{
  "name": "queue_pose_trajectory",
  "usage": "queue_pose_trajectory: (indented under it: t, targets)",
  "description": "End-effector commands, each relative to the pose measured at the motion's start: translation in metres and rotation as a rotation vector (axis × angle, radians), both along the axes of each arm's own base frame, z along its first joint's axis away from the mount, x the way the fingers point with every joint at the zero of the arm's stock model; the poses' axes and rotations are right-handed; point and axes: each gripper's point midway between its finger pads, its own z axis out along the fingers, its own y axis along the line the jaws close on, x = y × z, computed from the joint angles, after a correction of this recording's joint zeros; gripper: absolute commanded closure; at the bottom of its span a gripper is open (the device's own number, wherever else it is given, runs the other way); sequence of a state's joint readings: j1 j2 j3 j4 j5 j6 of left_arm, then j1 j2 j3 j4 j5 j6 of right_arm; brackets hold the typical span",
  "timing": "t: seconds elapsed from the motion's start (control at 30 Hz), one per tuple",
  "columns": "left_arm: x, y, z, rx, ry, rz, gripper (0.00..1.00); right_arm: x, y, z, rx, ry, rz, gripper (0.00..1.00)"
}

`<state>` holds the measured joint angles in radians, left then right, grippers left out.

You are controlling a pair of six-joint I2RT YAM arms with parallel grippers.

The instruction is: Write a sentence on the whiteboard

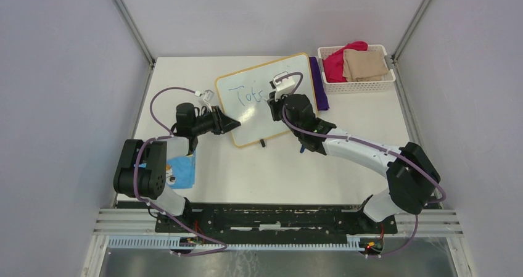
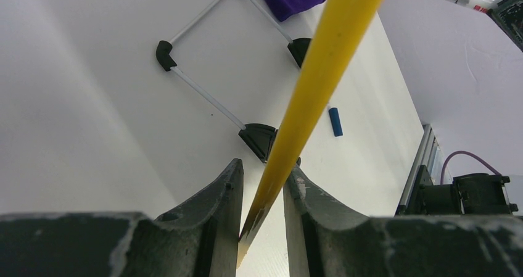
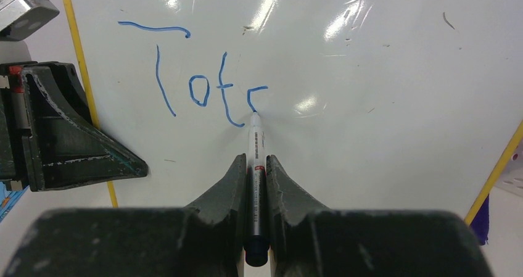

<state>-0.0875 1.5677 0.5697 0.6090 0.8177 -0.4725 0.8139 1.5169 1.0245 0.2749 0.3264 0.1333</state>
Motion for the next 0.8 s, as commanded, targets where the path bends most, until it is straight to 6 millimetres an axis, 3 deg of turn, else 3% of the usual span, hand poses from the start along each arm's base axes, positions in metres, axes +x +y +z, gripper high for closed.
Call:
queue_pose_trajectory:
  t: [0.0,0.77]
  targets:
    - [0.009,0.001,0.013,0.053,-0.114,-0.015,0.65,0.004,-0.017,0.008,-0.004,-0.023,-0.063,1.0]
    - [0.009,0.0,0.01,0.062,-0.107,-0.021,0.65,0.015,-0.011,0.04,0.047,-0.076,-0.064,1.0]
